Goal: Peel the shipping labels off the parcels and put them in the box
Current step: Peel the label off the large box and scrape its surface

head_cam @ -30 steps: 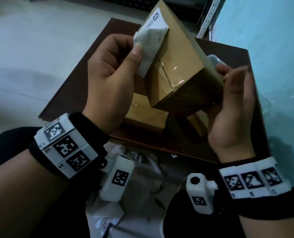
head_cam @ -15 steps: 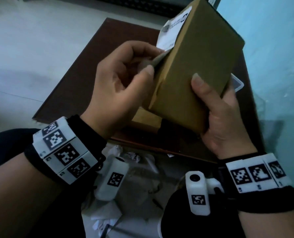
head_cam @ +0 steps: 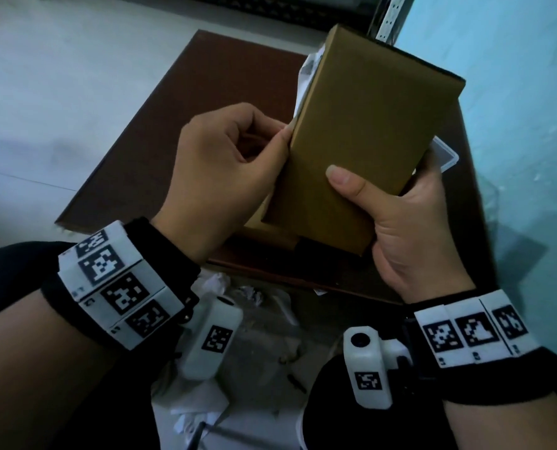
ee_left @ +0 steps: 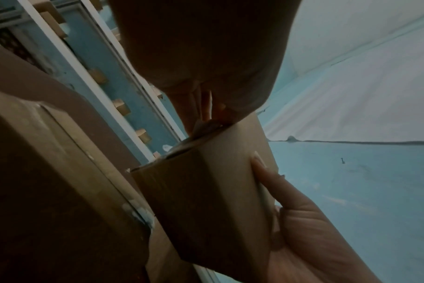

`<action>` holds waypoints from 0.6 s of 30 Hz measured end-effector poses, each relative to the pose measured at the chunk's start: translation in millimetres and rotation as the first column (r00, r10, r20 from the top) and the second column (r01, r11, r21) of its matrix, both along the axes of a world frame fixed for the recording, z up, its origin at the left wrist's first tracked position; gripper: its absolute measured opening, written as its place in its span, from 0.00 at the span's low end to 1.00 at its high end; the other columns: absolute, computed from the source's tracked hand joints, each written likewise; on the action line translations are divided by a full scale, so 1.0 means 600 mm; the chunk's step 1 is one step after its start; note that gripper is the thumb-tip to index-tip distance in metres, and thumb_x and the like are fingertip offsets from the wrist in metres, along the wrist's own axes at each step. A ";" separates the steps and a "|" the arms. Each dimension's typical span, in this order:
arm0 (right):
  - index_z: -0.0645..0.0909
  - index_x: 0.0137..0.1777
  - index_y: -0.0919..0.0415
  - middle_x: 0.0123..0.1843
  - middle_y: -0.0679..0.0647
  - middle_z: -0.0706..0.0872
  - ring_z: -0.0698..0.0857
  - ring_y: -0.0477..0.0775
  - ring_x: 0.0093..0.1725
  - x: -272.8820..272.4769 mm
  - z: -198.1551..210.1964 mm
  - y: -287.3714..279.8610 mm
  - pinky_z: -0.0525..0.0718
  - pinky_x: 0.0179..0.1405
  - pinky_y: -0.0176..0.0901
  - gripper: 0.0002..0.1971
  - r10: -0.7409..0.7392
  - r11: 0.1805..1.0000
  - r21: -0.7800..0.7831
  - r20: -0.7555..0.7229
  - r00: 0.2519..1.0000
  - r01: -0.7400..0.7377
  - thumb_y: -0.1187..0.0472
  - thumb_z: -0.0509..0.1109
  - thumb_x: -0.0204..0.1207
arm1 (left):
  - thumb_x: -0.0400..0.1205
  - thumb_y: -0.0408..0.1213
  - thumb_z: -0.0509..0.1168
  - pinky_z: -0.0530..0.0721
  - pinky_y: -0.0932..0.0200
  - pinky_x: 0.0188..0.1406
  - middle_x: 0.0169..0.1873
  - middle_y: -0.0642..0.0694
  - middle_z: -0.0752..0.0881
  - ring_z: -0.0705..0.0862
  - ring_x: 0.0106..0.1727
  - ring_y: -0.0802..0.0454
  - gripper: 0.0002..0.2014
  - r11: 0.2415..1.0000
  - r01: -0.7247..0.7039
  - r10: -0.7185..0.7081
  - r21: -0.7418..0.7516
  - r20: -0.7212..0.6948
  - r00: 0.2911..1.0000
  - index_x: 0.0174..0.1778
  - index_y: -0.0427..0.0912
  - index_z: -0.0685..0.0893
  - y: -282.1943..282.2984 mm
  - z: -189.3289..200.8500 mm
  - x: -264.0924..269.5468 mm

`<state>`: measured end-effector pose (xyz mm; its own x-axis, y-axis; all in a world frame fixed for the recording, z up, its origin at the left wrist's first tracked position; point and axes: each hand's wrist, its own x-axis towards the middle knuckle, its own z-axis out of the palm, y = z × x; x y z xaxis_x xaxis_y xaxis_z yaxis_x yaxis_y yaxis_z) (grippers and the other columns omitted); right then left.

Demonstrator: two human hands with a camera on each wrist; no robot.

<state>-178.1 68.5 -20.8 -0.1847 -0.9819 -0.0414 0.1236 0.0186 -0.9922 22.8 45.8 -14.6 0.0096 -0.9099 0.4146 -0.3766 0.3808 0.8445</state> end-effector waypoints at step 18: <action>0.72 0.85 0.46 0.76 0.50 0.87 0.89 0.54 0.74 -0.016 0.002 -0.007 0.90 0.71 0.64 0.64 0.111 0.993 -0.039 -0.085 0.990 -0.114 0.48 0.99 0.45 | 0.92 0.35 0.65 0.92 0.52 0.39 0.37 0.43 0.89 0.89 0.36 0.50 0.07 0.998 0.046 -0.042 0.052 -0.077 0.996 0.50 0.42 0.87 0.005 0.006 0.005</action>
